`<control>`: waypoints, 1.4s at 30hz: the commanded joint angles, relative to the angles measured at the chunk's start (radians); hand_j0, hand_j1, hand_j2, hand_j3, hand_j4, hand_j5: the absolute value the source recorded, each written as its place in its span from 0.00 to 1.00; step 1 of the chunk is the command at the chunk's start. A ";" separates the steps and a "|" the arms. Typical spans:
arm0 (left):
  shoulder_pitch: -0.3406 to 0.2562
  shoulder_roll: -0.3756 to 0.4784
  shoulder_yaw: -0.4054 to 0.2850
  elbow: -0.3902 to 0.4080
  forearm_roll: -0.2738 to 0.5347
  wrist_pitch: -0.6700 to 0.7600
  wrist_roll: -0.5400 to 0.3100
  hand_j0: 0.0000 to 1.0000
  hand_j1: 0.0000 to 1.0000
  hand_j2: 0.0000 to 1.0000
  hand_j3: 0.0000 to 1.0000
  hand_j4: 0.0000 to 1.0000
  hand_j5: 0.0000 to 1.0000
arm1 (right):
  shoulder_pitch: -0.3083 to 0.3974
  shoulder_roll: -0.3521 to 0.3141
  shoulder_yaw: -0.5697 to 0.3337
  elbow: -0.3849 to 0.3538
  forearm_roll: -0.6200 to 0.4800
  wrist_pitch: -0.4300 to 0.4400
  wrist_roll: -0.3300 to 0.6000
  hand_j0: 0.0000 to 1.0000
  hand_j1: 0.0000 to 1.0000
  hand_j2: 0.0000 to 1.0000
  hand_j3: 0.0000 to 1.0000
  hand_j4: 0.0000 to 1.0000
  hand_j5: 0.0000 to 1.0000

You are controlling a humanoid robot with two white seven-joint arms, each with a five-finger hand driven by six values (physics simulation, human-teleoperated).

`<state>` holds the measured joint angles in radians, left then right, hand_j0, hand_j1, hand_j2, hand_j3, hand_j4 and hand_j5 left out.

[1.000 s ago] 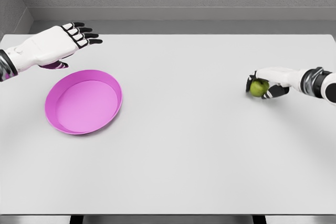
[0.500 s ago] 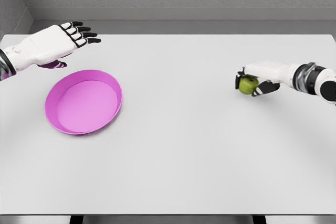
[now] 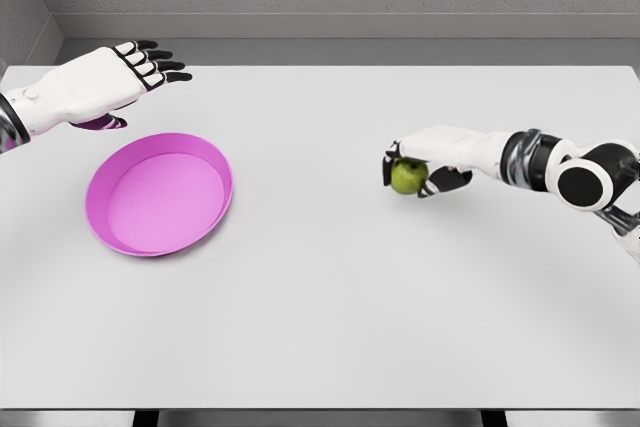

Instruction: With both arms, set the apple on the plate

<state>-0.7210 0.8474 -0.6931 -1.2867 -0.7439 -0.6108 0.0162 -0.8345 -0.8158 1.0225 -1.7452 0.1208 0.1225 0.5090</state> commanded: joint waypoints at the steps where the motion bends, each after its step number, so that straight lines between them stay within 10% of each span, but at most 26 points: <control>1: 0.000 0.001 0.001 0.000 0.006 0.000 0.001 1.00 1.00 1.00 1.00 1.00 1.00 | 0.000 0.033 0.001 -0.007 0.000 -0.001 0.005 0.50 0.50 0.50 0.50 0.50 0.50; 20: 0.000 0.001 0.001 0.000 0.006 0.000 0.001 1.00 1.00 1.00 1.00 1.00 1.00 | -0.029 0.171 0.036 -0.007 0.002 0.002 0.022 0.50 0.50 0.50 0.50 0.50 0.50; 21: 0.000 0.001 0.001 0.000 0.006 0.000 0.001 1.00 1.00 1.00 1.00 1.00 1.00 | -0.029 0.171 0.036 -0.007 0.000 0.005 0.022 0.53 0.53 0.53 0.53 0.53 0.53; 22: 0.000 0.001 0.001 -0.002 0.006 0.000 0.001 1.00 1.00 1.00 1.00 1.00 1.00 | -0.029 0.171 0.036 -0.004 0.000 0.013 0.022 0.91 0.91 0.91 0.91 0.91 0.91; 23: 0.002 0.001 0.001 -0.002 0.006 0.000 0.001 1.00 1.00 1.00 1.00 1.00 1.00 | -0.029 0.170 0.034 -0.004 0.000 0.014 0.020 1.00 1.00 1.00 1.00 1.00 1.00; 28: 0.000 0.001 0.001 -0.002 0.006 0.000 0.001 1.00 1.00 1.00 1.00 1.00 1.00 | -0.029 0.171 0.034 -0.005 0.000 0.013 0.020 1.00 1.00 1.00 1.00 1.00 1.00; 30: 0.000 0.001 0.003 -0.003 0.004 0.000 0.001 1.00 1.00 1.00 1.00 1.00 1.00 | -0.031 0.138 0.021 0.001 0.000 0.013 0.020 1.00 1.00 1.00 1.00 1.00 1.00; 35: -0.006 0.002 0.006 -0.023 0.004 0.000 -0.001 1.00 1.00 1.00 1.00 1.00 1.00 | 0.011 -0.215 -0.265 0.010 -0.001 -0.004 0.019 1.00 1.00 1.00 1.00 1.00 1.00; 38: 0.002 -0.013 -0.008 -0.077 0.011 0.000 -0.087 1.00 1.00 1.00 1.00 1.00 1.00 | 0.179 -0.279 -0.490 0.038 0.000 -0.006 0.019 1.00 1.00 1.00 1.00 1.00 1.00; 42: 0.003 -0.037 -0.046 -0.171 0.012 0.000 -0.116 1.00 1.00 1.00 1.00 1.00 1.00 | 0.242 -0.279 -0.518 0.029 0.000 -0.161 0.019 1.00 1.00 1.00 1.00 1.00 1.00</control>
<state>-0.7194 0.8185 -0.7199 -1.4166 -0.7398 -0.6111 -0.0801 -0.5952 -1.0742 0.5505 -1.7159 0.1236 0.0257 0.5281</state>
